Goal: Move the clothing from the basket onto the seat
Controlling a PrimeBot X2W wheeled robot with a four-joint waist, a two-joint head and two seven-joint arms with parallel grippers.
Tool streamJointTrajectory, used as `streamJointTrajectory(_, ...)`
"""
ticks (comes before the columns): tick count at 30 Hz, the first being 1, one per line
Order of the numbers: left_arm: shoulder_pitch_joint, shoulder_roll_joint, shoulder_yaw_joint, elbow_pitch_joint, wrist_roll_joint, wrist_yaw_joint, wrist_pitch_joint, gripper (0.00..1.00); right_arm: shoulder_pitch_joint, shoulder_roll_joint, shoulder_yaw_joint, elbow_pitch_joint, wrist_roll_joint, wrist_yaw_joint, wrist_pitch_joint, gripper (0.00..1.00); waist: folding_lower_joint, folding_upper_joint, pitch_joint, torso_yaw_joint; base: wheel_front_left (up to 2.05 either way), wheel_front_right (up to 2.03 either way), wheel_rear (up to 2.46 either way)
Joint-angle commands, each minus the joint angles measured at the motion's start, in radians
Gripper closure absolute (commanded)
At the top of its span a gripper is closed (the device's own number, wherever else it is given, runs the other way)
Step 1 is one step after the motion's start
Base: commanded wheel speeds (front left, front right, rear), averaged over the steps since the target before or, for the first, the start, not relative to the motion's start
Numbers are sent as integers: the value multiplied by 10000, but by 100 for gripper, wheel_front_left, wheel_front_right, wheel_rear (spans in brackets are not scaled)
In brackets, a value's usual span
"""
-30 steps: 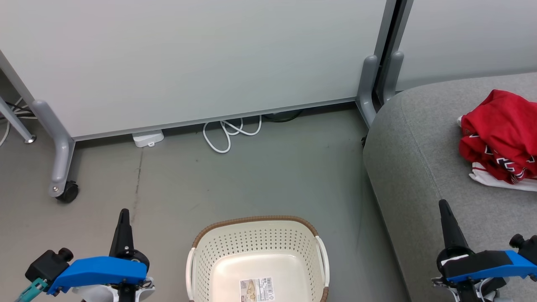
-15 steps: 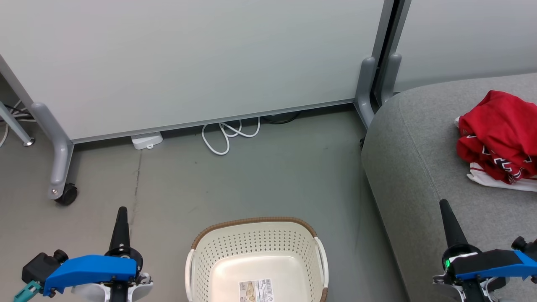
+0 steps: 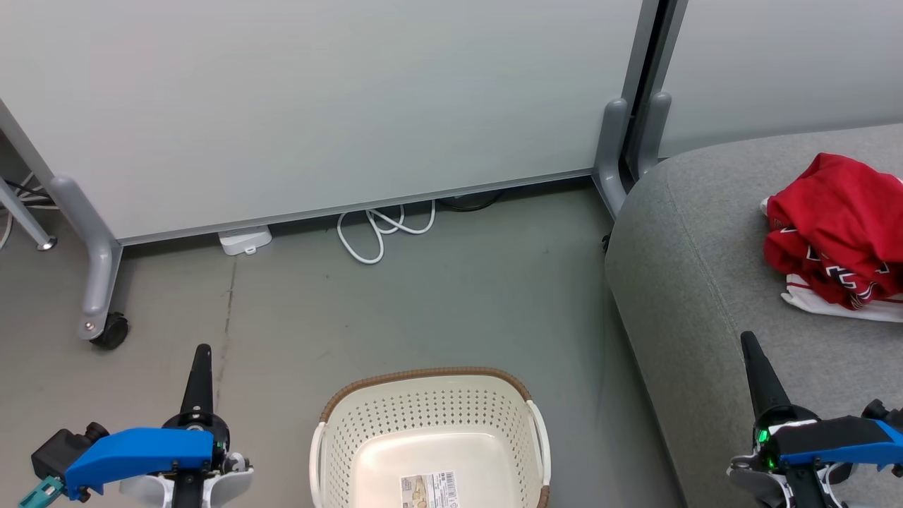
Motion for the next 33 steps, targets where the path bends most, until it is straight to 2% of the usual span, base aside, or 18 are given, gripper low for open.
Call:
streamJointTrajectory(1,-218,5,62,-118,-267,-80,69,100,-188,15,-37,-68,272,3,65,100,-1,-1,-7,-6,0,0,0)
streamJointTrajectory(33,-229,-8,289,-347,-2702,-97,694,100,-237,52,-209,-46,2742,4,693,100,-1,-1,-134,-112,0,0,0)
